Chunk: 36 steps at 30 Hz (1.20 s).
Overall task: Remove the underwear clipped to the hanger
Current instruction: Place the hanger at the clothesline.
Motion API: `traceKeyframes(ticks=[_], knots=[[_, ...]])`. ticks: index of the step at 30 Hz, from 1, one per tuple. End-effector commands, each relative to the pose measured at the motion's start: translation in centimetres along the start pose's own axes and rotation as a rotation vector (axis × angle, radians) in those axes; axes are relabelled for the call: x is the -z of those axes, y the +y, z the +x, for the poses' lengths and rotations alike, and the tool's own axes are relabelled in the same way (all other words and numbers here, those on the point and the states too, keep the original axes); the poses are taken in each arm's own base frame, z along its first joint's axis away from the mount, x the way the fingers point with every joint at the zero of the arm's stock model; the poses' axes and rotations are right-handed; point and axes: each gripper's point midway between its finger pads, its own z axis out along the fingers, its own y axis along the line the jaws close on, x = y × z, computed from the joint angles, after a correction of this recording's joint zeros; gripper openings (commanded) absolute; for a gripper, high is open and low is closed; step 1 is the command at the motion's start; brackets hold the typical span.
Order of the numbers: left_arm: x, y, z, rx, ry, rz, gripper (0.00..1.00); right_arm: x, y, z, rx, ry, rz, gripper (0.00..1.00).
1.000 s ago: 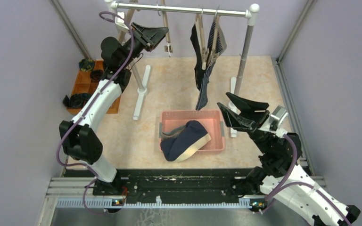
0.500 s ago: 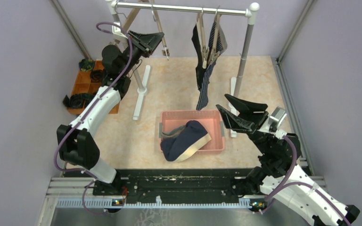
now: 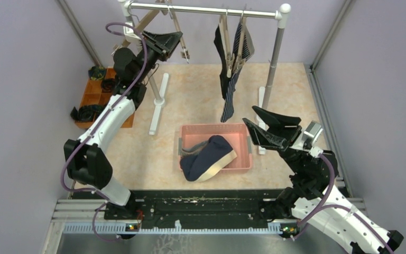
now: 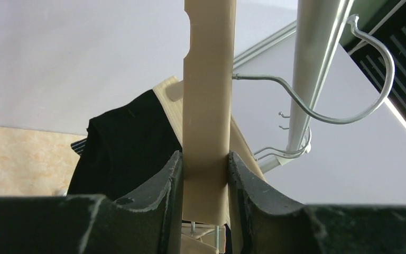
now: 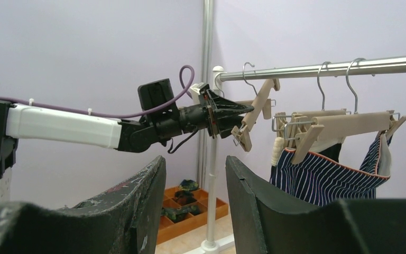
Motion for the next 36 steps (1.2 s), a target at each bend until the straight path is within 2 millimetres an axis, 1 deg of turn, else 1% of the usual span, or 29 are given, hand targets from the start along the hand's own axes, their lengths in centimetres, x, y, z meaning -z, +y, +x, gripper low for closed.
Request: traceKeyframes(ticks=[1, 4, 7, 8, 11, 12, 14, 15, 17, 19, 24, 26, 27, 29, 32, 36], knots=[[-0.5, -1.3, -1.5, 0.017, -0.049, 0.022, 0.29, 0.2, 0.5, -1.4, -0.008, -0.059, -0.021, 0.46], [-1.1, -1.1, -1.5, 0.043, -0.037, 0.013, 0.34, 0.3, 0.8, -1.8, -0.013, -0.071, -0.033, 0.46], [-1.3, -1.0, -1.6, 0.091, -0.051, 0.006, 0.34, 0.3, 0.9, -1.7, -0.015, -0.072, -0.038, 0.46], [-1.3, -1.2, -1.8, 0.099, -0.056, 0.007, 0.33, 0.3, 0.9, -1.6, -0.016, -0.071, -0.038, 0.46], [-1.8, -2.5, -2.3, 0.083, -0.05, 0.017, 0.32, 0.2, 1.1, -1.6, -0.025, -0.075, -0.049, 0.46], [-1.9, -2.9, -2.4, 0.079, -0.046, 0.018, 0.33, 0.2, 1.2, -1.6, -0.027, -0.075, -0.053, 0.46], [-1.9, -3.1, -2.6, 0.069, -0.054, 0.001, 0.4, 0.2, 1.4, -1.7, -0.032, -0.081, -0.064, 0.46], [-1.8, -3.0, -2.8, 0.067, -0.059, -0.011, 0.43, 0.2, 1.5, -1.8, -0.035, -0.084, -0.068, 0.46], [-1.8, -2.7, -2.9, 0.071, -0.065, -0.027, 0.44, 0.2, 1.6, -1.9, -0.04, -0.088, -0.076, 0.46], [-2.0, -2.0, -2.7, 0.094, -0.059, -0.048, 0.44, 0.3, 1.7, -2.1, -0.042, -0.094, -0.08, 0.46], [-2.5, -0.4, -1.5, 0.13, -0.01, -0.066, 0.43, 0.5, 1.8, -2.4, -0.043, -0.101, -0.084, 0.46], [-2.3, -0.4, -1.3, 0.139, -0.006, -0.051, 0.43, 0.6, 1.8, -2.5, -0.042, -0.104, -0.082, 0.46], [-2.1, -0.4, -1.2, 0.14, -0.007, -0.051, 0.45, 0.6, 1.8, -2.5, -0.041, -0.104, -0.081, 0.46], [-1.7, -0.3, -1.1, 0.129, -0.009, -0.054, 0.59, 0.6, 1.7, -2.7, -0.039, -0.107, -0.079, 0.45], [-1.0, -0.5, -0.7, 0.098, -0.002, -0.053, 0.68, 0.5, 1.8, -2.6, -0.038, -0.103, -0.081, 0.44], [0.2, -1.3, -0.7, 0.043, -0.004, -0.044, 0.79, 0.4, 1.9, -2.3, -0.043, -0.096, -0.088, 0.42]])
